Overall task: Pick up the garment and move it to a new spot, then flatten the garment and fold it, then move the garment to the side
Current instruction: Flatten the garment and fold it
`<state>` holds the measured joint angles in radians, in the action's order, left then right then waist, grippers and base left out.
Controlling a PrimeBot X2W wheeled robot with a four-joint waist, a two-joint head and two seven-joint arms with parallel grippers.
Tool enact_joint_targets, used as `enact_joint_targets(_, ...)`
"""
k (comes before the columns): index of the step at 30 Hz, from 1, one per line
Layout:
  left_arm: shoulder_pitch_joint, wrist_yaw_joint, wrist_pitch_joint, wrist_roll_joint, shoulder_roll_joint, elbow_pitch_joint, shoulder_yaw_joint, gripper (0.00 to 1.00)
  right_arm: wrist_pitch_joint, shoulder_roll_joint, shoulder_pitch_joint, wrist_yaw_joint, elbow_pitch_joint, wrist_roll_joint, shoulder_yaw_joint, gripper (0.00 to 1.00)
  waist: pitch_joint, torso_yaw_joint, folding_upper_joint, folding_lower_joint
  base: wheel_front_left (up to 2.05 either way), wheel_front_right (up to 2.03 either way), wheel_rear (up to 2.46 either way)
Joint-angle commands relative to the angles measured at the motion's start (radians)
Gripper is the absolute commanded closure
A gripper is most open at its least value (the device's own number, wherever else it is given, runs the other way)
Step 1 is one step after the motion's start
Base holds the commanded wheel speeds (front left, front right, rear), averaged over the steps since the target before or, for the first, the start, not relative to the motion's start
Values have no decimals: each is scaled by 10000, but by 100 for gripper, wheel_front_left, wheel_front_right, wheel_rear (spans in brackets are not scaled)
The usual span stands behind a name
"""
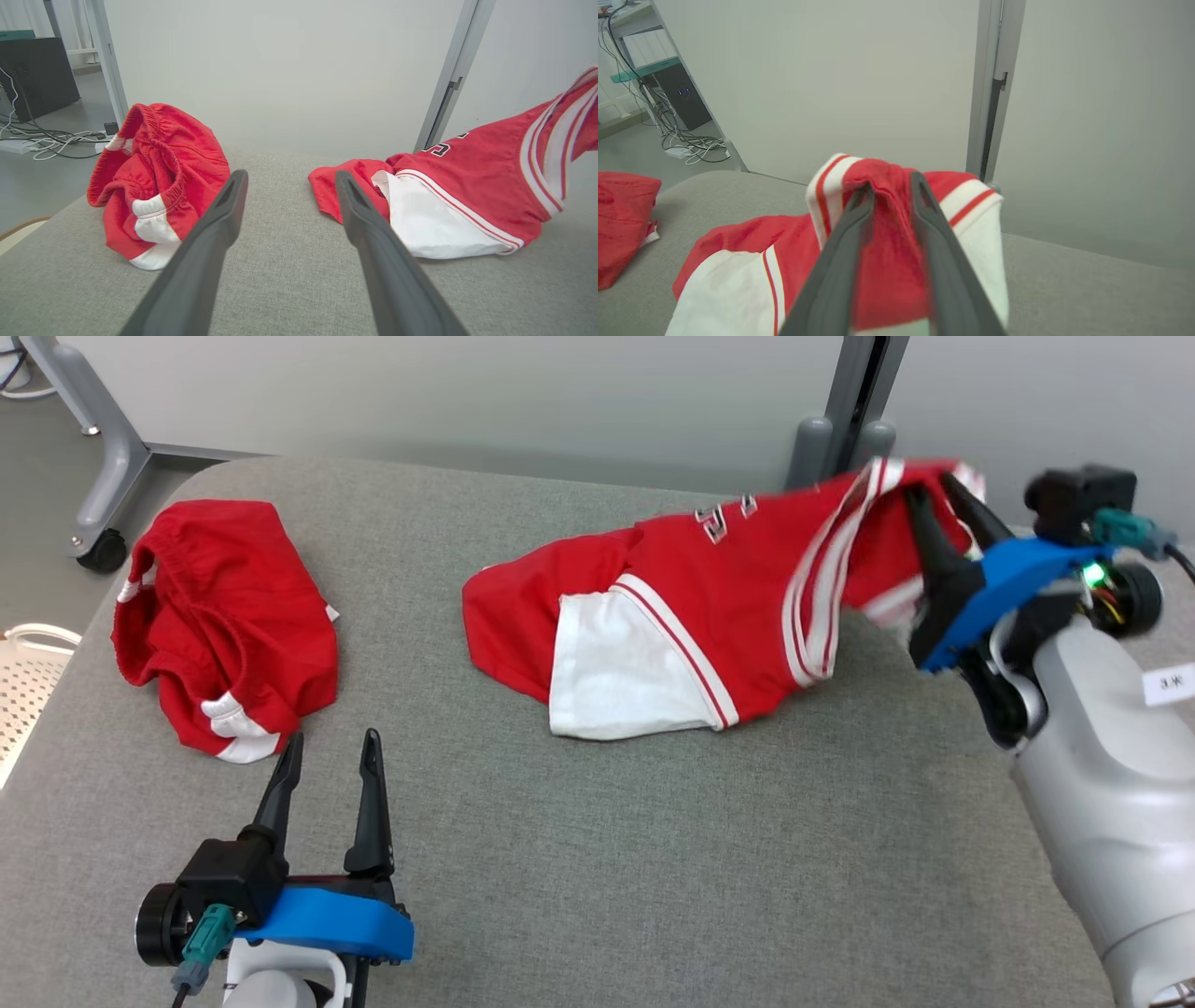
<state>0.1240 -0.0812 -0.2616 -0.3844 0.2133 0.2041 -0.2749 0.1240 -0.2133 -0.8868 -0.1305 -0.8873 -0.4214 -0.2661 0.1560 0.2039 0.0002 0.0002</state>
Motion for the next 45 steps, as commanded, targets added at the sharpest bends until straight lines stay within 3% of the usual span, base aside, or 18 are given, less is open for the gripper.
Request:
enact_joint_targets(1, 104, 29, -48, 81, -16, 26, -15, 0, 36, -100, 170, -5, -217, 135, 108, 0, -27, 4, -2, -2, 0, 0, 0)
enact_joint_targets(8, -103, 82, -49, 65, 17, 184, -55, 0, 283, -34, 795, -5, -1305, 1231, 511, 0, -385, -28, -2, -2, 0, 0, 0)
enact_joint_targets(16, -275, 18, -49, 8, 69, 114, -39, 0, 252, 919, 2114, -3, -472, 1907, -898, 0, -603, -44, -2, -2, 0, 0, 0)
enact_joint_targets(22, -110, 4, -46, -10, 70, -23, -38, 0, -404, 1331, 2300, -3, -413, 2287, -1713, 0, -302, 135, -2, -2, 0, 0, 0)
enact_joint_targets(38, 366, 192, -48, 103, -205, -45, -25, 0, -1250, 1304, 980, -3, -2600, 3826, -932, 0, 647, 1110, -2, -2, 0, 0, 0)
enact_joint_targets(39, 371, 205, -48, 103, -227, -43, -14, 0, -1368, 1312, 941, -2, -2749, 3886, -813, 29, 662, 1123, -2, -2, 0, 0, 0)
enact_joint_targets(40, 382, 212, -48, 121, -256, -43, 0, 0, -1453, 1330, 948, -2, -2884, 3925, -703, 100, 675, 1130, -2, -2, 0, 0, 0)
enact_joint_targets(45, 393, 247, -49, 187, -291, -25, 77, 0, -954, 1469, 1054, -2, -2899, 3891, -372, 100, 593, 982, -2, -2, 0, 0, 0)
